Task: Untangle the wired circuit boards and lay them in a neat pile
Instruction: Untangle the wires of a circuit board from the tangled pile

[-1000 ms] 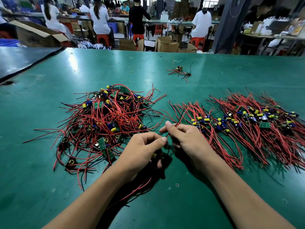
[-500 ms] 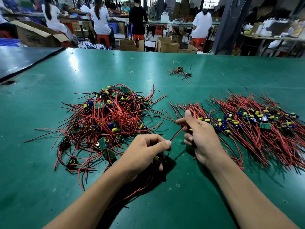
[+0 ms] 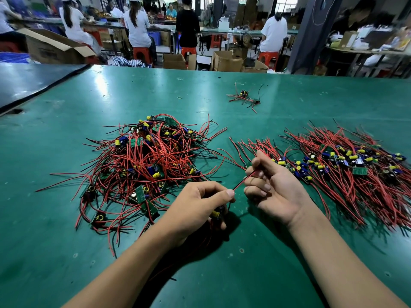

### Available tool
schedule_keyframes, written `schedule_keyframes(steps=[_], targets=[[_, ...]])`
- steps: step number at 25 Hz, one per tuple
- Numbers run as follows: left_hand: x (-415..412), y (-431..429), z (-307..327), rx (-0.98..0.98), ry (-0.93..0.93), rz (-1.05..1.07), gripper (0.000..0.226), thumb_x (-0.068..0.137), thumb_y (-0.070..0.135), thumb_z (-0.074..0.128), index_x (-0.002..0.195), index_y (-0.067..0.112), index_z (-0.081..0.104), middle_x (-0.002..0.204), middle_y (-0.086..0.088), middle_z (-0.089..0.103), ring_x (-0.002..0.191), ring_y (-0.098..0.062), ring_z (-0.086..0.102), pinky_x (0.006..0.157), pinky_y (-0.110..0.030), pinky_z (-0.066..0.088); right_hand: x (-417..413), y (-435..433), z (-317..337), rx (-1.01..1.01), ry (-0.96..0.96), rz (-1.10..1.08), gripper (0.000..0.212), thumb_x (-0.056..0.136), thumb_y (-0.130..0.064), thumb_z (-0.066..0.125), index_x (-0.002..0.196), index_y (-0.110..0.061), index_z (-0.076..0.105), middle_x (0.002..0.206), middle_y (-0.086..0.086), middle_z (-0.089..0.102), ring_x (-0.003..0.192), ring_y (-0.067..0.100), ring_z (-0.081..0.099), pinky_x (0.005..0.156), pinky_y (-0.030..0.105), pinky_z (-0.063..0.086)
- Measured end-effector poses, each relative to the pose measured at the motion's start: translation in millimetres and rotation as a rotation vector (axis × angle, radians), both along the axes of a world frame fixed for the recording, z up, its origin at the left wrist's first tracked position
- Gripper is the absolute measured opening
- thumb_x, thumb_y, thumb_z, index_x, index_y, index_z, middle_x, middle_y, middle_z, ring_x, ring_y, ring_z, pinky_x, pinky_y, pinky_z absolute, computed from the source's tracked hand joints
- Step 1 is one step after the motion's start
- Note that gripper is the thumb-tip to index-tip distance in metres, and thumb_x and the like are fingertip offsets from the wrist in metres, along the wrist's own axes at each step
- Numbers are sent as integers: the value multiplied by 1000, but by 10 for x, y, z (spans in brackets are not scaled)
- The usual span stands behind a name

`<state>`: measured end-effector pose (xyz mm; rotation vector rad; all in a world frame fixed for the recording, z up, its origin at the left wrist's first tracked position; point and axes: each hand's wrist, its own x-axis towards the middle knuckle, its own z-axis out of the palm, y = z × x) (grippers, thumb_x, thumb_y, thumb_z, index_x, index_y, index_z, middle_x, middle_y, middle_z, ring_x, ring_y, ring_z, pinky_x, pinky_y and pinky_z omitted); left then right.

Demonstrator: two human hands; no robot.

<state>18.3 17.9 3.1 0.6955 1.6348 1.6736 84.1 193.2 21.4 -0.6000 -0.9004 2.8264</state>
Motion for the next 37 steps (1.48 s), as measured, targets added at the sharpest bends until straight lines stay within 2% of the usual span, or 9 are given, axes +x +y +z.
schedule_keyframes(steps=[4, 8, 12, 15, 20, 24, 27, 33, 37], targets=[[0, 4, 30, 38, -56, 66, 18, 92, 20, 64, 80, 6, 67, 59, -7, 59, 46, -25, 57, 49, -27, 45, -32, -50, -30, 185, -12, -38, 51, 76, -56, 66, 97, -10, 72, 62, -7, 39, 39, 2, 28, 37, 14, 24], [-23, -7, 90, 78, -171, 137, 19, 94, 19, 61, 82, 6, 66, 65, -11, 60, 49, -26, 62, 44, -26, 50, -49, -113, -66, 430, -42, -28, 69, 64, -65, 71, 108, -11, 72, 66, -7, 47, 45, 4, 31, 40, 16, 29], [-116, -45, 146, 117, -297, 146, 21, 94, 14, 59, 102, -4, 65, 73, -15, 65, 65, -34, 70, 55, -32, 58, 8, -176, -140, 722, -71, -4, 32, 86, -42, 70, 98, -14, 76, 69, -4, 52, 47, 8, 39, 42, 20, 32], [-170, -54, 168, 230, -410, 141, 21, 89, 2, 57, 108, -5, 62, 85, -20, 68, 82, -39, 71, 66, -36, 61, 52, -198, -165, 1178, -65, 41, 5, 92, -19, 71, 96, -18, 74, 76, -1, 63, 54, 8, 50, 52, 22, 42], [-171, -24, 100, 294, -400, 302, 27, 84, 14, 66, 111, 10, 64, 105, -6, 75, 85, -19, 72, 66, -28, 59, 58, -310, -213, 1420, -13, 111, 38, 73, -37, 87, 80, -23, 53, 59, 0, 51, 52, 14, 36, 51, 32, 36], [-143, -22, 74, 234, -399, 271, 32, 75, 25, 73, 106, 17, 70, 101, 0, 75, 76, -10, 69, 65, -22, 51, 53, -370, -226, 1546, 149, -32, 32, 86, -52, 71, 73, -27, 53, 58, -11, 53, 50, 3, 41, 51, 21, 36], [-152, -38, 80, 228, -384, 259, 31, 67, 28, 78, 97, 21, 71, 96, 2, 75, 74, -12, 70, 63, -21, 47, 31, -388, -190, 1377, 158, -115, 35, 95, -50, 58, 71, -24, 56, 60, -8, 51, 55, 6, 43, 53, 22, 36], [-118, -62, 128, 214, -416, 105, 35, 59, 20, 81, 93, 18, 72, 83, -1, 72, 42, -4, 44, 41, -13, 36, 51, -305, -32, 515, 81, 37, 28, 79, -46, 71, 64, -25, 62, 63, -5, 54, 46, 5, 39, 45, 17, 27], [-92, -138, 168, 228, -480, -156, 24, 75, 4, 70, 91, 21, 76, 81, -2, 71, 33, -5, 40, 35, -14, 30, 116, -235, 1, 379, 134, 224, 33, 78, -46, 75, 61, -21, 62, 56, -6, 49, 40, 5, 36, 44, 19, 27]])
